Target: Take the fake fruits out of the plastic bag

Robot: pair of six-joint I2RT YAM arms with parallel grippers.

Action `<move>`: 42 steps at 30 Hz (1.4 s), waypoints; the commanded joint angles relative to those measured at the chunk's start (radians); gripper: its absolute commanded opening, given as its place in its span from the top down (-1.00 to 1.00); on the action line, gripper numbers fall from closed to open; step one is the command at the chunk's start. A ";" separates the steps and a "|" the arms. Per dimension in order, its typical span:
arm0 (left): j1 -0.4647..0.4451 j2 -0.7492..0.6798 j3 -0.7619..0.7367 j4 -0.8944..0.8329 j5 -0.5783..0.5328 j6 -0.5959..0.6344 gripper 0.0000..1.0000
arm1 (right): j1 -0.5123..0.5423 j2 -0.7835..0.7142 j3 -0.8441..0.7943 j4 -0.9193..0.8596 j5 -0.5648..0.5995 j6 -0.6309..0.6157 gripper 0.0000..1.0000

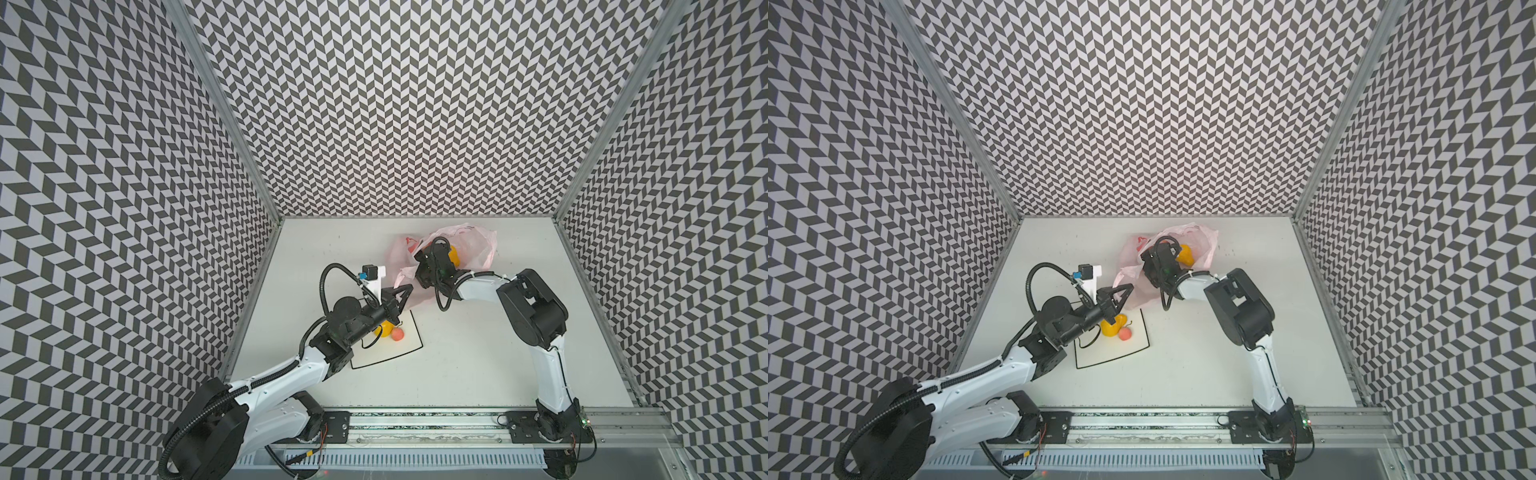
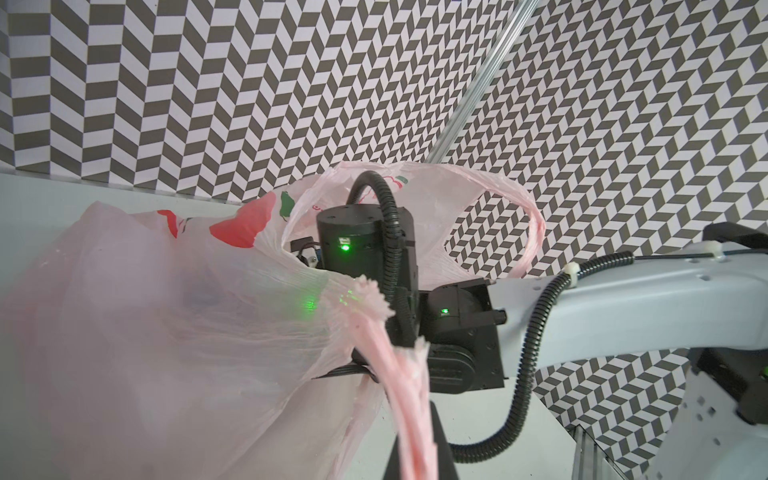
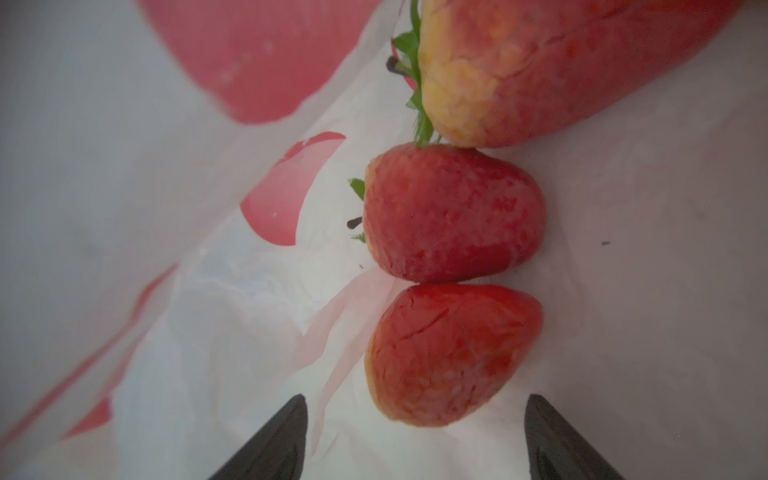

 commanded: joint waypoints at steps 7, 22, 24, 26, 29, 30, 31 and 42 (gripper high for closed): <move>-0.029 -0.021 0.037 -0.010 0.055 0.006 1.00 | 0.006 0.108 0.111 -0.091 0.066 0.141 -0.37; -0.035 -0.040 0.022 -0.036 -0.039 0.000 1.00 | 0.004 0.050 0.092 -0.052 0.086 0.029 0.56; -0.032 -0.041 0.022 -0.042 -0.064 -0.002 1.00 | 0.003 0.014 0.072 -0.026 0.076 0.002 0.63; -0.028 -0.041 0.022 -0.044 -0.084 -0.005 1.00 | 0.003 -0.023 0.039 -0.003 0.065 -0.018 0.67; -0.016 -0.037 0.022 -0.041 -0.102 -0.010 1.00 | 0.002 -0.083 -0.027 0.027 0.044 -0.045 0.72; -0.011 -0.035 0.023 -0.040 -0.104 -0.009 1.00 | 0.000 -0.105 -0.055 0.038 0.037 -0.054 0.72; -0.007 -0.034 0.025 -0.039 -0.105 -0.010 1.00 | 0.000 -0.123 -0.082 0.050 0.028 -0.060 0.73; 0.050 0.030 0.055 -0.001 -0.090 -0.001 1.00 | -0.033 -0.420 -0.368 0.068 -0.052 -0.287 0.74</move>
